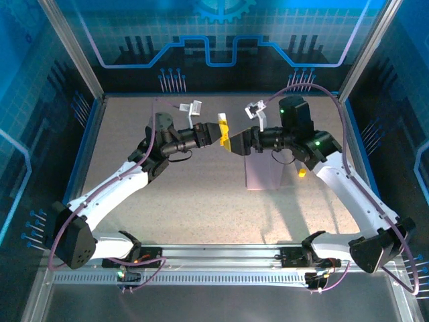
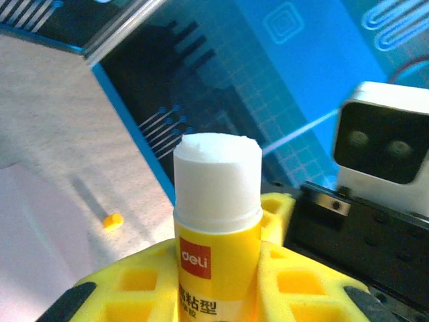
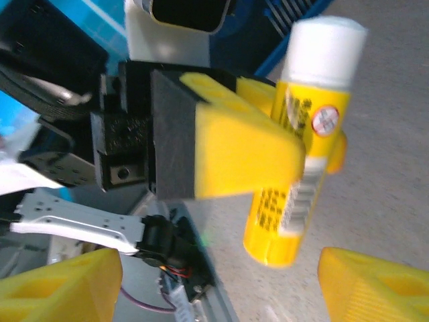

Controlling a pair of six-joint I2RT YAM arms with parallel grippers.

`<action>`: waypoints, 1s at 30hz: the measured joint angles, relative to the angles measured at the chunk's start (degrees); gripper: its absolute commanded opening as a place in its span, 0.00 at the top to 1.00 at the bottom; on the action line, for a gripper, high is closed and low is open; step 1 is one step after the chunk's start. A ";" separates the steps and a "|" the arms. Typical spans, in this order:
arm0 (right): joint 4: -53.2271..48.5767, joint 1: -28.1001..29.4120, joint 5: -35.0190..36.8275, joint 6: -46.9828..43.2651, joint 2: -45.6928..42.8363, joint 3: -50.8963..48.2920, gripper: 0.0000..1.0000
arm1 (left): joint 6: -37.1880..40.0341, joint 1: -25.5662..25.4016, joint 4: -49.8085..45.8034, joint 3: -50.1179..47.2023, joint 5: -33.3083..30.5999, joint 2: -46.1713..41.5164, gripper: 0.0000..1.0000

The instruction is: Place the letter into the envelope and seal it

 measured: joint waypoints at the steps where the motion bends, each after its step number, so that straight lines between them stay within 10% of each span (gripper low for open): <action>1: -1.49 0.37 1.92 -0.68 -0.15 0.17 0.30 | 0.02 0.00 -1.49 0.48 -1.40 0.11 1.00; 14: -7.58 11.67 26.62 -2.78 6.62 3.85 0.54 | -1.79 -0.22 -5.25 1.25 -10.95 0.20 1.00; 30: -3.10 12.22 29.42 -1.42 10.80 6.01 0.70 | -3.30 -0.42 -4.81 1.22 -11.56 0.20 1.00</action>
